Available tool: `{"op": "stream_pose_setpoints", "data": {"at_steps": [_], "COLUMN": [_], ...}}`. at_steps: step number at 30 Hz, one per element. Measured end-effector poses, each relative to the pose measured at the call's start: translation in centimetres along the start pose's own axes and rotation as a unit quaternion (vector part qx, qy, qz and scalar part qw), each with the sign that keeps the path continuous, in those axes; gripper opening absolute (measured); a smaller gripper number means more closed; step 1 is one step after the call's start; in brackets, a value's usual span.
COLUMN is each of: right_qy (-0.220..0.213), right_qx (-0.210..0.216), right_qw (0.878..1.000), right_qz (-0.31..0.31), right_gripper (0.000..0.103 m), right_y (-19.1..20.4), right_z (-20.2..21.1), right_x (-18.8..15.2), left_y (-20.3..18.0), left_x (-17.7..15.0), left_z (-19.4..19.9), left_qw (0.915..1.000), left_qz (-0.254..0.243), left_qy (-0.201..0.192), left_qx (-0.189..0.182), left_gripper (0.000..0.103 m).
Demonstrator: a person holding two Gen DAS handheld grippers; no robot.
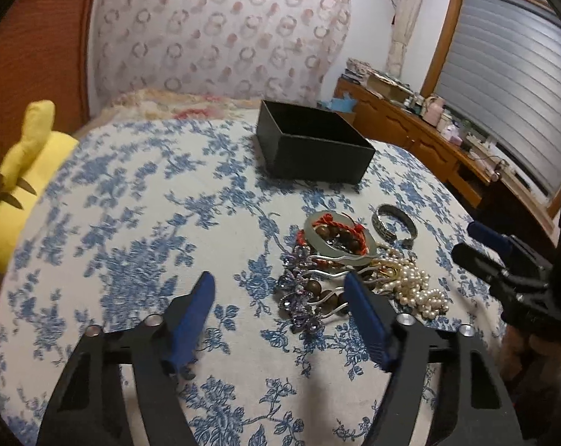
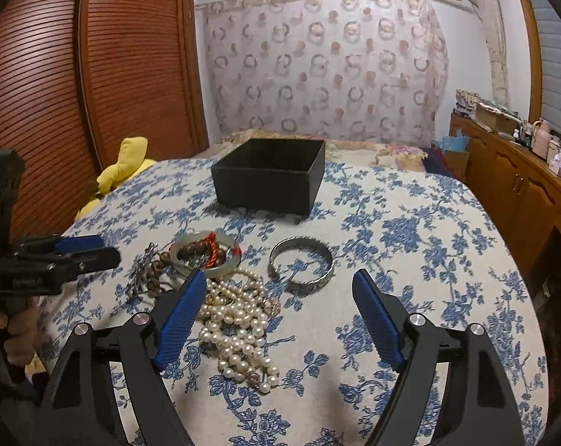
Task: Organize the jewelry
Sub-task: 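Lower the left tool onto the purple crystal hair pins and close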
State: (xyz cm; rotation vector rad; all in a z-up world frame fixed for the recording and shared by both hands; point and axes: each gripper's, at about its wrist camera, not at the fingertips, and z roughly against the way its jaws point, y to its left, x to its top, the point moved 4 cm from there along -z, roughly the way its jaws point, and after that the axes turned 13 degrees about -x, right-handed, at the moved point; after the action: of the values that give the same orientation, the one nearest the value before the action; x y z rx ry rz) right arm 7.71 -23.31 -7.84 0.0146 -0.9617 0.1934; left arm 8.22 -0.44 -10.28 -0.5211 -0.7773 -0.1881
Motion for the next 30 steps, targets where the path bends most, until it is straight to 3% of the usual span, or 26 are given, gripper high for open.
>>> {"op": "stream_pose_setpoints", "data": {"at_steps": [9, 20, 22, 24, 30], "right_qy": [0.017, 0.024, 0.026, 0.028, 0.027], "right_qx": [0.007, 0.006, 0.006, 0.007, 0.008], "right_qw": [1.000, 1.000, 1.000, 0.999, 0.999], "right_qz": [0.009, 0.016, 0.015, 0.014, 0.015], "right_gripper": [0.083, 0.083, 0.083, 0.083, 0.083], "right_y": [0.7, 0.9, 0.8, 0.8, 0.7], "right_z": [-0.9, -1.2, -1.3, -1.4, -1.4], "right_x": [-0.9, -1.1, -1.1, -1.1, -1.1], "left_y": [0.7, 0.9, 0.7, 0.7, 0.6], "left_x": [0.2, 0.7, 0.7, 0.7, 0.7], "left_z": [-3.0, -4.2, -4.3, -4.2, -3.2], "left_qw": [0.9984, 0.9969, 0.9961, 0.9957, 0.9977], "left_qz": [0.021, 0.026, 0.023, 0.024, 0.005], "left_qy": [0.042, 0.059, 0.062, 0.062, 0.054], "left_qx": [-0.033, -0.045, -0.058, -0.065, -0.040], "left_gripper": [0.040, 0.039, 0.024, 0.019, 0.019]}}
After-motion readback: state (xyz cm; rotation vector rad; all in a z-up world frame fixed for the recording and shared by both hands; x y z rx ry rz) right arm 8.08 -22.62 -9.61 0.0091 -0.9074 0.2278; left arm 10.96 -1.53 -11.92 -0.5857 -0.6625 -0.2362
